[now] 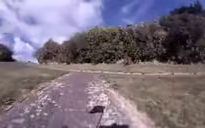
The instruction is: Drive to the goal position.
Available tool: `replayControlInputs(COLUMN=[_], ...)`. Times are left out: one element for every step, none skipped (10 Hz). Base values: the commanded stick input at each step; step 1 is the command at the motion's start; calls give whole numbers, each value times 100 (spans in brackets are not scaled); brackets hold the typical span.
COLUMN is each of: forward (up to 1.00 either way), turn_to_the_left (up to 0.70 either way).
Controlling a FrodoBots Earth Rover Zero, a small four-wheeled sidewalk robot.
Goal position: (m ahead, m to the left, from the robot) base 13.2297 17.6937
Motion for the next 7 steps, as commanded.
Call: replayControlInputs(forward=[100, 100, 100, 100, 100, 100, 100], turn_to_the_left=[13, 29, 35, 18, 3, 3, 3])
